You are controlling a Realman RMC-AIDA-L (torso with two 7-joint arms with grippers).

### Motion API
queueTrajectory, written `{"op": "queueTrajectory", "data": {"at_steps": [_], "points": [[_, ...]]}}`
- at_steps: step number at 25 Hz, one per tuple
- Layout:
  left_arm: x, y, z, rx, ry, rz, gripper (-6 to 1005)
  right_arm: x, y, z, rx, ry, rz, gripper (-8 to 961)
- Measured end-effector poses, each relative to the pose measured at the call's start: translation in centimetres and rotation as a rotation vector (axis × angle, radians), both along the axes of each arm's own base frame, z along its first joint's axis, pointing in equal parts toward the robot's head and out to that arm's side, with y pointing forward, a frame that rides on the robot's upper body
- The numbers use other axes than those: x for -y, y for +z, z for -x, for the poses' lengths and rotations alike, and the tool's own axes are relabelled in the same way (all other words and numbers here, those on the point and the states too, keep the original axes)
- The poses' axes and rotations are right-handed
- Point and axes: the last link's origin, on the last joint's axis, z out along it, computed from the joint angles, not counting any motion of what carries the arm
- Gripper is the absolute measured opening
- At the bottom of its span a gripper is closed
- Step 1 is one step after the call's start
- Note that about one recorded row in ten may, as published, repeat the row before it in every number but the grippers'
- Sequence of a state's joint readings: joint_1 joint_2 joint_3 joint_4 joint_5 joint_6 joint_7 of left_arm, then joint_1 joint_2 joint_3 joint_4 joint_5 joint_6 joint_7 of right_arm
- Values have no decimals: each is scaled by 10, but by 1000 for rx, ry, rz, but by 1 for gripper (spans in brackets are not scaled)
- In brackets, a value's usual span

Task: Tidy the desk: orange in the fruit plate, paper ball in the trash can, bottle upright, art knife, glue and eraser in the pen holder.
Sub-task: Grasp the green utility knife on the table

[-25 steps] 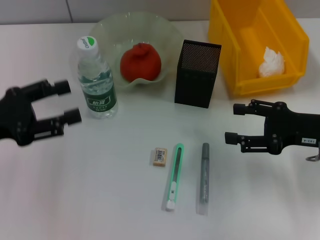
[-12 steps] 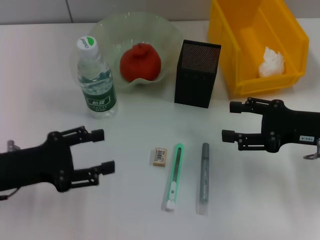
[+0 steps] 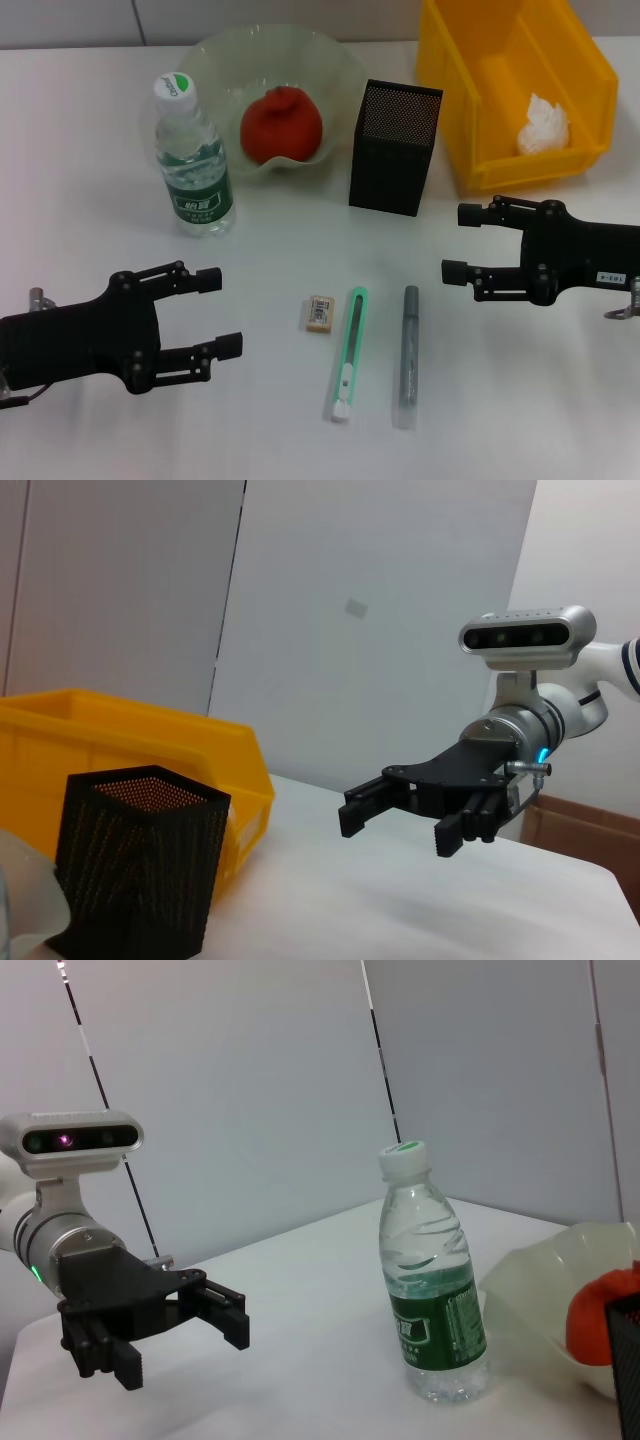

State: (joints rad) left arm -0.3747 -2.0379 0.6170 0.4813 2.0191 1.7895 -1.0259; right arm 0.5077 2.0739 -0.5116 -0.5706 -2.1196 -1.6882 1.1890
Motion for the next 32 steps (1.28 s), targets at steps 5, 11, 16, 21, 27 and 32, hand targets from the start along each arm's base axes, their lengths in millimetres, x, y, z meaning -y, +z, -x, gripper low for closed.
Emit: {"op": "queueTrajectory", "data": {"at_steps": [5,11,16,21,27,32], "points": [[-1,-2,-2,-2,-7,6,787,0,0,-1,1,-3,-1,833],[-5,-4,-8,3,-32,10,787,3,0,-3,-1,-6,0,833],[-12,-6,-17,9,-69,20,787,5,4,-5,0,-2,5,833],[-40,-5,-48,-7,-212,16,788,11,10,-7,-5,15,32,833],[-55,4,-67,-90,-364,22,788,19,14,-14,28,27,54,833],[-66,6,-93,-162,-530,25,788,22,19,-20,70,32,82,833]]}}
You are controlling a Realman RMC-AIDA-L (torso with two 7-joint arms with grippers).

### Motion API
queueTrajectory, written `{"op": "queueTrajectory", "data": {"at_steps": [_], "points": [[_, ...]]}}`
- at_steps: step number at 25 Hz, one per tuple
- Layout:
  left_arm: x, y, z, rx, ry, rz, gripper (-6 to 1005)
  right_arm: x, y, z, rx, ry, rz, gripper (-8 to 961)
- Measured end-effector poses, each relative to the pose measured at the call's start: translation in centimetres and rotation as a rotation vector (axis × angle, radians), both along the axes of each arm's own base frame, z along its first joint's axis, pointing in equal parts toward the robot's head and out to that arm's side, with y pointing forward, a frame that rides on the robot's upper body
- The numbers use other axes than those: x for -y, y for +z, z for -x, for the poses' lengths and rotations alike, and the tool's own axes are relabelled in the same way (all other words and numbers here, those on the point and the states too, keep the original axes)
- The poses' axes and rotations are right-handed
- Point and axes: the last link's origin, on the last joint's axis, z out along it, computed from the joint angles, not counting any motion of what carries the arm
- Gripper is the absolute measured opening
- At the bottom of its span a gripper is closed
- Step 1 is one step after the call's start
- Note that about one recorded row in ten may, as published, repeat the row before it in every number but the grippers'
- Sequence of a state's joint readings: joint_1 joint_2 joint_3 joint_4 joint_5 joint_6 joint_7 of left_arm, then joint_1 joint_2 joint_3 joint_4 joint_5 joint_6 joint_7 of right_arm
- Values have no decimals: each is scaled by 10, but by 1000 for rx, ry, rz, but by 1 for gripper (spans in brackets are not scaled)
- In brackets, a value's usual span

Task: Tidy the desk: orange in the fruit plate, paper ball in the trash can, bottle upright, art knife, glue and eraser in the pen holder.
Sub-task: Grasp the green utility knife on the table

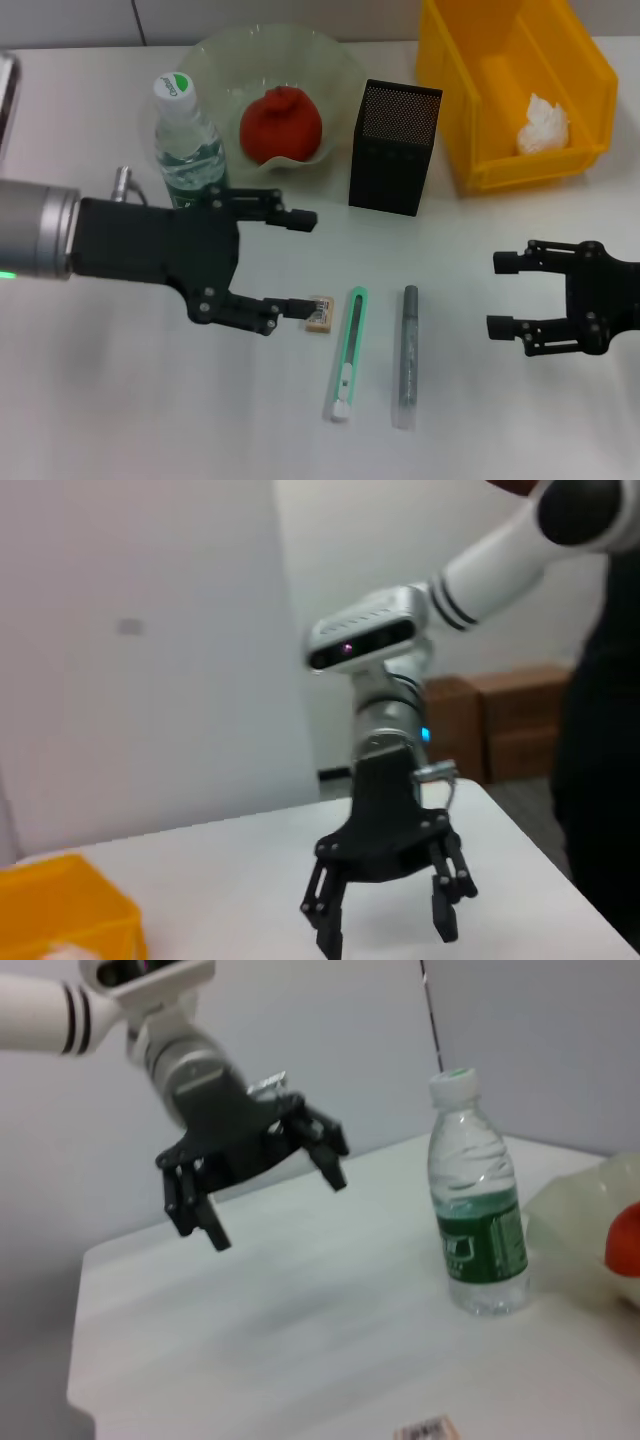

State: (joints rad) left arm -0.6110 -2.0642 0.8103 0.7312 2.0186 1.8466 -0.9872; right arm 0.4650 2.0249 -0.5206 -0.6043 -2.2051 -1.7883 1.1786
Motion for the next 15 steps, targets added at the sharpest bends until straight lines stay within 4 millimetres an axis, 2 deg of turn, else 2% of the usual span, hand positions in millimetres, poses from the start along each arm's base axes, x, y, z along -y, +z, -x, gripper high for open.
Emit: {"op": "queueTrajectory", "data": {"at_steps": [3,8,15], "points": [[-4,0,-10,-24,-60,2,788,0,5,0,8,1,18,833],[-14,-2,-41,-120,-266,-6,787,0,9,0,11,-20,31,833],[-16,-4,-71,-238,-481,-18,787,-3,12,0,13,-56,37,833]]}}
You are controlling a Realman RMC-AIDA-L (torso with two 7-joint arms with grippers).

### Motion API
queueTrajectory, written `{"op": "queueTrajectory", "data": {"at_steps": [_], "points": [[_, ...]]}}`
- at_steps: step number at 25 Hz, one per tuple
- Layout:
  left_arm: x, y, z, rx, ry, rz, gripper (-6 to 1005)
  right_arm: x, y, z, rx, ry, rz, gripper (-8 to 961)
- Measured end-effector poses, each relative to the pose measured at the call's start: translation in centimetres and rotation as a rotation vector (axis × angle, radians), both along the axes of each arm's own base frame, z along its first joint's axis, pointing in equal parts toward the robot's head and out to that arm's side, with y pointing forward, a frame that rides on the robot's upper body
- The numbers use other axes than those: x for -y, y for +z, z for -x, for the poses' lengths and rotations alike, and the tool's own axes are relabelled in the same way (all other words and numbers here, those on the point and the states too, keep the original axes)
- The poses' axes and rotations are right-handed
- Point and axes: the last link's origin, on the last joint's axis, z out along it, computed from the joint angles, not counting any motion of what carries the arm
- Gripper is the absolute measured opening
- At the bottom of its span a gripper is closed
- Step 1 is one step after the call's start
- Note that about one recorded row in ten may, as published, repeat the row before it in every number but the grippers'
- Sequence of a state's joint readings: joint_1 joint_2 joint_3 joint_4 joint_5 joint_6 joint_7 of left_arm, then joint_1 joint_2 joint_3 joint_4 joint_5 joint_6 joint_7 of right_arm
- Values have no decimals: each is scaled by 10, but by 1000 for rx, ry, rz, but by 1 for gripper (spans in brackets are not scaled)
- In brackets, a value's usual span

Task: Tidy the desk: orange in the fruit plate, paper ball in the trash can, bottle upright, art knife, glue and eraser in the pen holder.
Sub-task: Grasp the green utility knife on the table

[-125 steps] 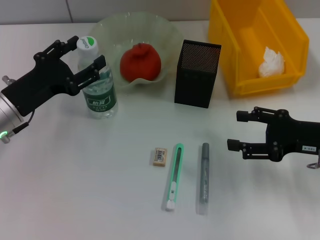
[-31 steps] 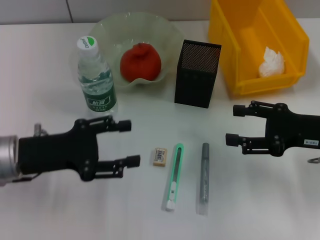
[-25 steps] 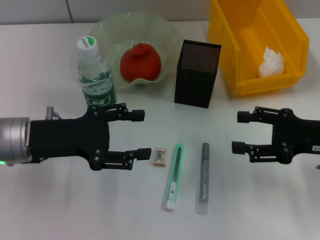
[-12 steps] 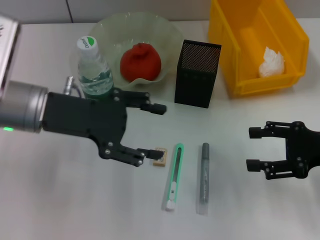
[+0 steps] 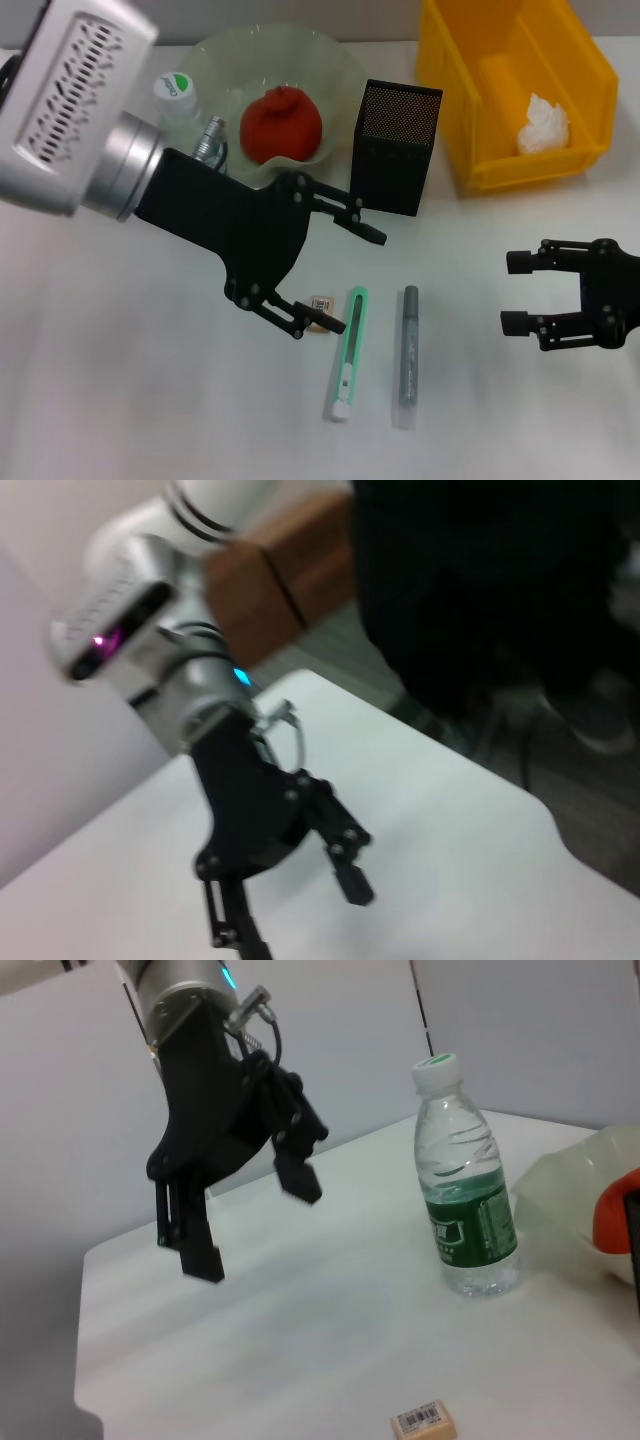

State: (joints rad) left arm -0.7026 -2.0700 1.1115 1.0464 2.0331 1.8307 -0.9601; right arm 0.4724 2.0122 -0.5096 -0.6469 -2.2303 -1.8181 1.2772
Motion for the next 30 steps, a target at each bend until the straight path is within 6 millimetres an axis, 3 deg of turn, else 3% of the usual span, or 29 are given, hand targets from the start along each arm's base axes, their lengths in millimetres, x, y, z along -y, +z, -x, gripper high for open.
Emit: {"op": "queueTrajectory", "data": {"at_steps": [11,20,30], "points": [[5,-9,-35,-149,-292,-30,788,2,1,-1,-30,-48,6,832],[23,-34,-58,-234,-494,-60,787,2,0,-3,-36,-69,8,831],[22,-50,-49,-400,-624,-86,788,-4,5,-8,-12,-95,-28,830]]}}
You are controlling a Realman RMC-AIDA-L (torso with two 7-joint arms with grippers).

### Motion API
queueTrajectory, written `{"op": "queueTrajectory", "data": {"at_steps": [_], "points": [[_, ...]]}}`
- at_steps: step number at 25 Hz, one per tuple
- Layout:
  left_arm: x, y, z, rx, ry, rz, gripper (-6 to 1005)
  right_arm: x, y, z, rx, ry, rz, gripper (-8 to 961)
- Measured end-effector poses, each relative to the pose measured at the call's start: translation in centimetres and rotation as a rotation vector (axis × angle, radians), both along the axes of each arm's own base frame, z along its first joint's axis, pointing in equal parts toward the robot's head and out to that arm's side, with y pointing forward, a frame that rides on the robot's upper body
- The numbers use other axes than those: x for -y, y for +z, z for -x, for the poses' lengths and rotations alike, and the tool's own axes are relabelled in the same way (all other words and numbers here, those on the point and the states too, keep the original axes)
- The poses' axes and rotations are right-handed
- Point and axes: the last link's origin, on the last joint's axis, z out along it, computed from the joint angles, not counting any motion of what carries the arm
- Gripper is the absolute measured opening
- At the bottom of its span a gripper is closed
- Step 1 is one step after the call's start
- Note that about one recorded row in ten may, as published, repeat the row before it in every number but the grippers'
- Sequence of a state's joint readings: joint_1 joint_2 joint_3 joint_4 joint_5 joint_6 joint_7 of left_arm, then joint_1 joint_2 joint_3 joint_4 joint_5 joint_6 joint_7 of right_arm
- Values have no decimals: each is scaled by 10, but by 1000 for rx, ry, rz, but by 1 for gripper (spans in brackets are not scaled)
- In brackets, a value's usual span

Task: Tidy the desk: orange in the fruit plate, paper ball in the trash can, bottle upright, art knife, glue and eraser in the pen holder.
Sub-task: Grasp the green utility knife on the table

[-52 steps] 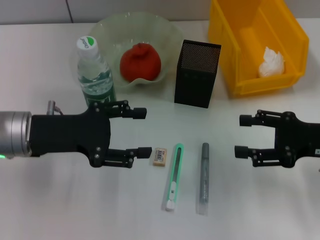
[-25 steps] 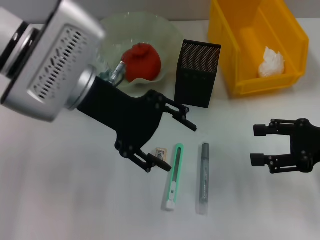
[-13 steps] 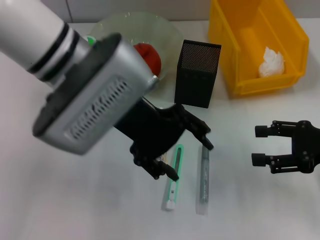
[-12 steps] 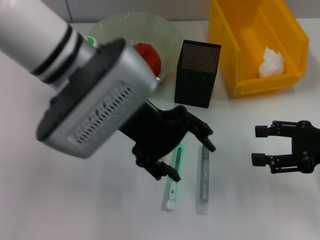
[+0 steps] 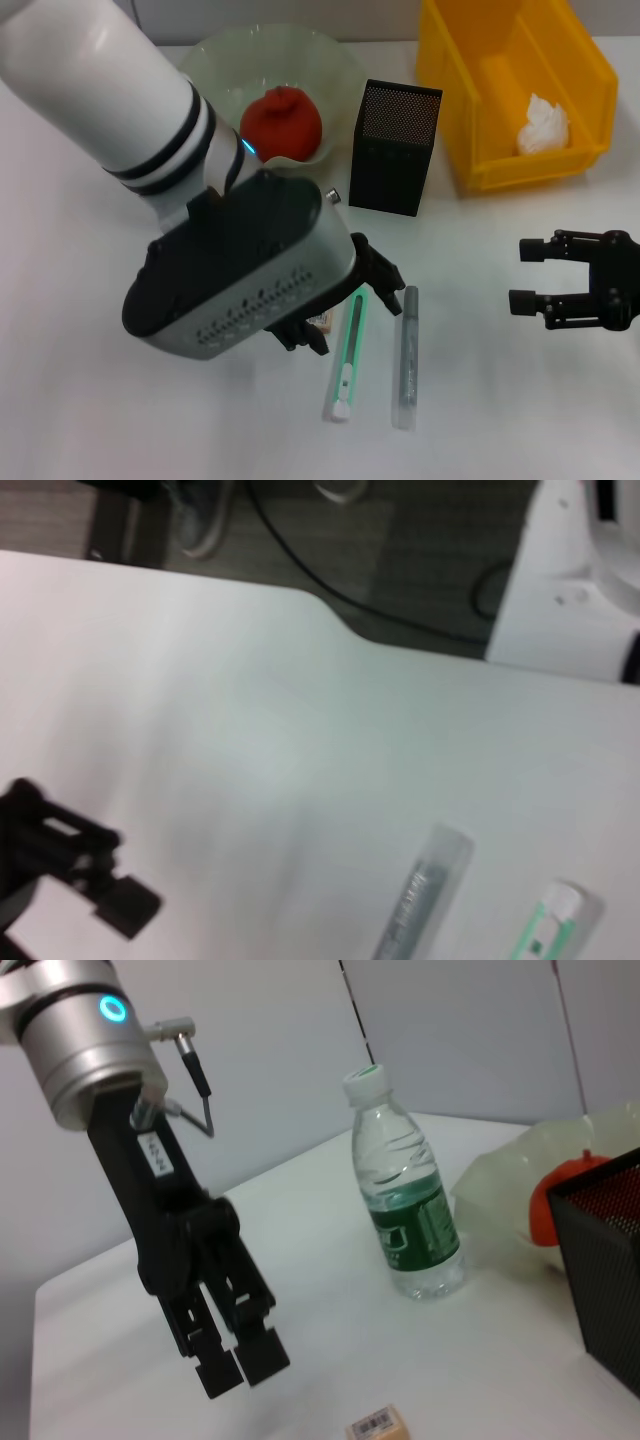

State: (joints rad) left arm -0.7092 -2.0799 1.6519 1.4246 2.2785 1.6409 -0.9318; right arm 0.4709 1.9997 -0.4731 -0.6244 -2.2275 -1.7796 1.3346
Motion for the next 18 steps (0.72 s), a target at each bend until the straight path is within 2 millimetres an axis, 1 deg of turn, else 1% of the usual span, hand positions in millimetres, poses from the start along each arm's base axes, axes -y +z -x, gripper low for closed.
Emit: {"op": "queueTrajectory", "data": {"at_steps": [2,5,10,13,18], "points": [[-1,-2,2,-36,-50,-7,788,-1,2,0,-4,-4,-12,830],[-3,-3,3,-60,-76,-8,788,-3,6,-1,-14,-16,-34,830],[-10,-7,2,-124,-140,-7,787,-2,10,-4,-32,-29,-69,829],[-10,-8,0,-143,-159,-1,788,-1,10,-4,-33,-29,-69,829],[-1,-15,1,-194,-211,36,786,-2,10,-5,-28,-27,-68,829]]}}
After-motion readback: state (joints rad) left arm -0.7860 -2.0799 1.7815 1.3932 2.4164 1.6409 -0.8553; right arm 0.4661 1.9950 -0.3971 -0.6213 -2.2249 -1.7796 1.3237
